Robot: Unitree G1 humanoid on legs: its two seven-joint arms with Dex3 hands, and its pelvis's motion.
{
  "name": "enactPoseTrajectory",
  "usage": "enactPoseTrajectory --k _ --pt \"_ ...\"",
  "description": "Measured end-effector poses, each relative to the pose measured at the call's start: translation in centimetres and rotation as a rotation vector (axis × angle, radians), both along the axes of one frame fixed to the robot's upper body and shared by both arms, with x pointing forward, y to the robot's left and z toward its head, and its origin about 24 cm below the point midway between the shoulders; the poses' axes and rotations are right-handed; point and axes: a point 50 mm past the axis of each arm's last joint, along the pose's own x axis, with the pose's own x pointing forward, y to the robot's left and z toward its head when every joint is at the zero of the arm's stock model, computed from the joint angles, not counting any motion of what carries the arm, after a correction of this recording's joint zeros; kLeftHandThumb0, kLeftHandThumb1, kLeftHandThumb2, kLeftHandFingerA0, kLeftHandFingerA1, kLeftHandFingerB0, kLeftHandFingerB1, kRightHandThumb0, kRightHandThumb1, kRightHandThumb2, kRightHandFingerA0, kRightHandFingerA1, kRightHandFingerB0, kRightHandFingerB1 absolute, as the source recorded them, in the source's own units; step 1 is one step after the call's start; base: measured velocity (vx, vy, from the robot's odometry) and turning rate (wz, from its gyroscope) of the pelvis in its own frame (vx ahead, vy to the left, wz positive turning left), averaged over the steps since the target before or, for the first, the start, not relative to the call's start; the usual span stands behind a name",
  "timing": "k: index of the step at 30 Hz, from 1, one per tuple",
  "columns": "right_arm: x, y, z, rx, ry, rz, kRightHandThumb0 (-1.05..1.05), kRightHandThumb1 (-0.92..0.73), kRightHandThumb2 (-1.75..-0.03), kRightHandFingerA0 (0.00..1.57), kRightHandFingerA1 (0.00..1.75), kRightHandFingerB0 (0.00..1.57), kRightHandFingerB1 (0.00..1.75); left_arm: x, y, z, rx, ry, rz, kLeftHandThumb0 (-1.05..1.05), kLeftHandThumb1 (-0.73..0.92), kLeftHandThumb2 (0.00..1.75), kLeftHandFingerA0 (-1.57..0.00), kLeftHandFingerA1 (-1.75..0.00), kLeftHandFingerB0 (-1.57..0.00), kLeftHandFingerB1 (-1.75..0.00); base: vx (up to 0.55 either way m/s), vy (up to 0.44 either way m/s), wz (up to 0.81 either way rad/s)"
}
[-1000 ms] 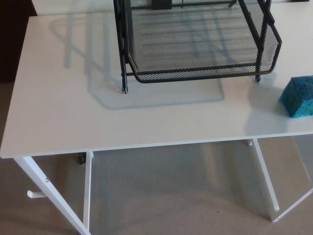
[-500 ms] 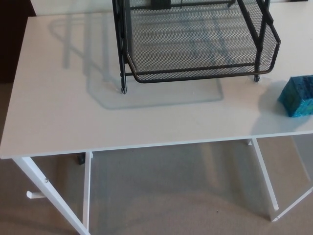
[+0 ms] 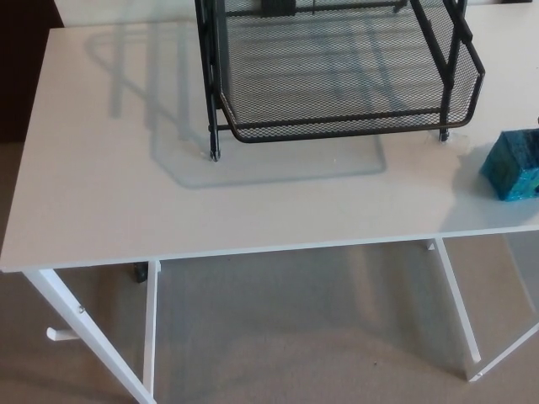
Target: The robot walks towards a desk on which a file tray is kept in the middle and a cube is kept to its right. The robot lifts the cube using its right hand and places it on the file tray.
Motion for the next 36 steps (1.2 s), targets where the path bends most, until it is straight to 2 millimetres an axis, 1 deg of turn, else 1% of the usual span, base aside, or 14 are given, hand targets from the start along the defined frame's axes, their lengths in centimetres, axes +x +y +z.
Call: enactPoseTrajectory --k 2,3,8,13,14,15,16,17,18,22,23,25,34,36 --pt "0.0 0.1 -0.3 0.024 -0.01 -0.013 -0.51 -0.36 -0.79 0.0 0.37 0.0 0.35 0.0 0.0 0.0 0.001 0.0 -0.001 -1.05 0.69 1.3 -0.53 -0.97 -0.22 -0.77 0.0 0.0 0.0" --pt "0.0 0.2 -0.4 0.044 -0.014 -0.025 -0.55 -0.38 -0.8 0.01 0.37 0.0 0.32 0.0 0.0 0.0 0.001 0.0 -0.003 -1.05 0.92 0.76 -0.41 -1.05 -0.24 -0.89 0.0 0.0 0.0" --pt "0.1 0.3 -0.7 0.054 -0.025 -0.042 -0.53 -0.55 -0.59 0.06 0.28 0.05 0.24 0.1 0.0 0.0 0.003 0.006 -0.014 -1.05 0.92 0.74 -0.44 -1.05 -0.26 -0.88 0.0 0.0 0.0" --pt "0.1 0.7 -0.9 0.069 -0.048 -0.054 -0.54 -0.38 -0.8 0.0 0.39 0.0 0.3 0.2 -0.1 0.0 0.005 0.01 -0.021 -1.05 0.92 0.76 -0.45 -1.03 -0.26 -0.87 0.0 0.0 0.0" --pt "0.2 0.8 -1.0 0.075 -0.055 -0.056 -0.64 -0.56 -0.59 0.1 0.58 0.01 0.2 0.2 -0.1 0.0 0.006 0.01 -0.024 -1.05 0.74 1.32 -0.56 -0.97 -0.23 -0.76 0.0 0.0 0.0" --pt "0.1 0.9 -1.1 0.078 -0.061 -0.057 -0.64 -0.56 -0.59 0.1 0.58 0.01 0.2 0.3 -0.1 0.0 0.007 0.009 -0.028 -1.05 0.74 1.32 -0.56 -0.97 -0.23 -0.76 0.0 0.0 0.0" --pt "0.1 0.9 -1.2 0.074 -0.068 -0.056 -0.67 -0.57 -0.58 0.17 0.6 0.0 0.24 0.3 -0.2 0.0 0.008 0.009 -0.032 -1.05 0.92 0.81 -0.41 -0.99 -0.3 -0.87 0.0 0.0 0.0" --pt "0.1 1.0 -1.3 0.07 -0.075 -0.054 -0.75 -0.47 -0.83 0.21 0.65 0.0 0.16 0.3 -0.2 0.0 0.009 0.01 -0.034 -1.05 0.92 0.77 -0.43 -1.03 -0.26 -0.87 0.0 0.0 0.0" --pt "0.1 1.0 -1.3 0.067 -0.081 -0.05 -0.69 -0.58 -0.58 0.18 0.6 0.0 0.19 0.4 -0.2 0.0 0.009 0.011 -0.036 -1.05 0.92 0.77 -0.43 -1.03 -0.26 -0.87 0.0 0.0 0.0" --pt "0.2 1.6 -1.5 0.048 -0.104 -0.031 -0.72 -0.58 -0.59 0.12 0.43 0.0 0.19 0.4 -0.2 0.0 0.011 0.011 -0.042 -1.05 0.92 0.78 -0.41 -1.08 -0.25 -0.91 0.0 0.0 0.0" --pt "0.2 1.8 -1.6 0.047 -0.107 -0.029 -0.76 -0.46 -0.86 0.08 0.35 0.0 0.21 0.5 -0.2 0.0 0.011 0.01 -0.043 -1.05 0.92 0.79 -0.43 -1.04 -0.26 -0.88 0.0 0.0 0.0" --pt "0.3 2.2 -1.7 0.044 -0.114 -0.024 -0.8 -0.49 -0.89 0.0 0.24 0.0 0.18 0.5 -0.2 0.0 0.012 0.008 -0.046 -1.05 0.92 0.81 -0.43 -1.1 -0.25 -0.93 0.0 0.0 0.0" --pt "0.7 4.5 -2.8 0.065 -0.152 -0.051 -0.68 -0.51 -0.84 0.17 0.55 0.05 0.37 0.3 -0.4 -0.2 0.011 0.017 -0.06 -1.04 0.92 0.81 -0.39 -1.03 -0.25 -0.89 0.0 0.0 0.0" --pt "0.7 4.9 -3.1 0.083 -0.18 -0.066 -0.53 -0.62 -0.59 0.37 0.77 0.27 0.31 0.2 -0.6 -0.3 0.008 0.019 -0.062 -1.04 0.92 0.81 -0.41 -1.05 -0.27 -0.89 0.0 0.0 0.0"
